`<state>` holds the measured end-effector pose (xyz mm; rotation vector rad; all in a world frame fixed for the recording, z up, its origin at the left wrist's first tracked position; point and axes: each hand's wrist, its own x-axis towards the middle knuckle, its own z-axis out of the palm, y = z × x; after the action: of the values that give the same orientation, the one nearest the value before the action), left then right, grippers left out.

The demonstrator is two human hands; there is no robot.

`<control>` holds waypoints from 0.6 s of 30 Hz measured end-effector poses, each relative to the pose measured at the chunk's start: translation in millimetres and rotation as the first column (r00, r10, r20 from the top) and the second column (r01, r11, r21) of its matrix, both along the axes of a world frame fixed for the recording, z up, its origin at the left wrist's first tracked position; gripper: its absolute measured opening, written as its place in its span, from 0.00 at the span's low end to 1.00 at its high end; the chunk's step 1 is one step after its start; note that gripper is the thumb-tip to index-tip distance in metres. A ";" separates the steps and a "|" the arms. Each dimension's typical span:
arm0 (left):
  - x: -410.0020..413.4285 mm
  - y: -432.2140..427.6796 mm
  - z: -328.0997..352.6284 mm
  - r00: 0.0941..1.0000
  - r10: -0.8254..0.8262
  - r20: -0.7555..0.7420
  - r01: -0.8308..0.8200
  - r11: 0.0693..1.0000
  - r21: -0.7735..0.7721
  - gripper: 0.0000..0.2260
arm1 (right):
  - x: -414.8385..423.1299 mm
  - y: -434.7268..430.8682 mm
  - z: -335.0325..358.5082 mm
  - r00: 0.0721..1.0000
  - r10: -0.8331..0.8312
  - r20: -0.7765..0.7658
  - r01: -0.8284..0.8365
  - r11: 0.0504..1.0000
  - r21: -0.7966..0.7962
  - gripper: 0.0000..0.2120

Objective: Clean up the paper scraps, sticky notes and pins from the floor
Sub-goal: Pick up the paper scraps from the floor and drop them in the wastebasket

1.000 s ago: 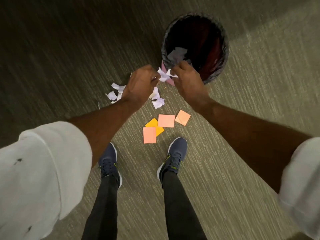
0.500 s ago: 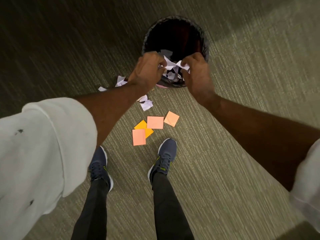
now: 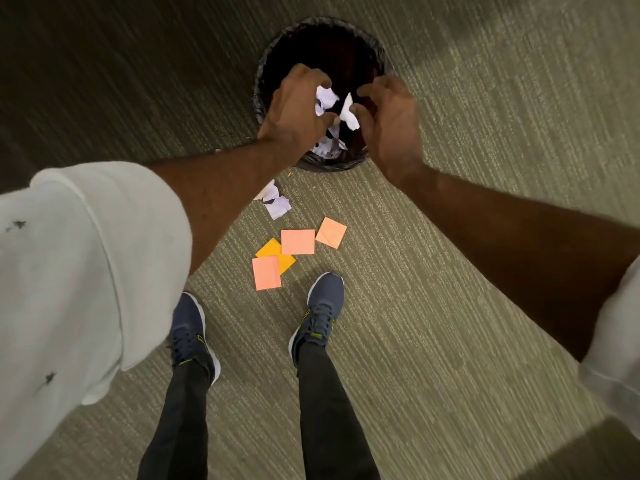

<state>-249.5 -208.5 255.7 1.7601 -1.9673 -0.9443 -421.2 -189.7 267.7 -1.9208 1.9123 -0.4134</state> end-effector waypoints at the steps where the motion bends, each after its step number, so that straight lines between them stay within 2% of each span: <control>1: 1.4 0.0 -0.2 1.000 -0.006 0.007 0.006 1.000 -0.001 0.21 | -0.2 -0.1 -0.8 1.000 -0.005 -0.005 0.005 1.000 0.008 0.13; 7: 31.8 14.5 -4.7 0.999 0.031 0.007 -0.031 0.999 -0.021 0.18 | 15.2 16.1 -0.3 0.999 0.038 -0.037 -0.038 0.999 0.010 0.13; 11: 87.2 38.3 -18.1 0.988 0.148 -0.044 -0.149 0.989 -0.010 0.16 | 48.5 30.9 -9.8 0.993 0.116 -0.010 -0.116 0.993 -0.018 0.11; 18: 199.5 79.2 -53.2 0.964 0.253 0.079 -0.261 0.958 0.120 0.14 | 117.0 52.2 -45.9 0.940 0.338 -0.036 -0.337 0.940 0.050 0.11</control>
<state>-50.0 -129.3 202.5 2.0803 -1.6895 -0.9546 -304.2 -137.5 221.8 -2.1905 1.5564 -0.2262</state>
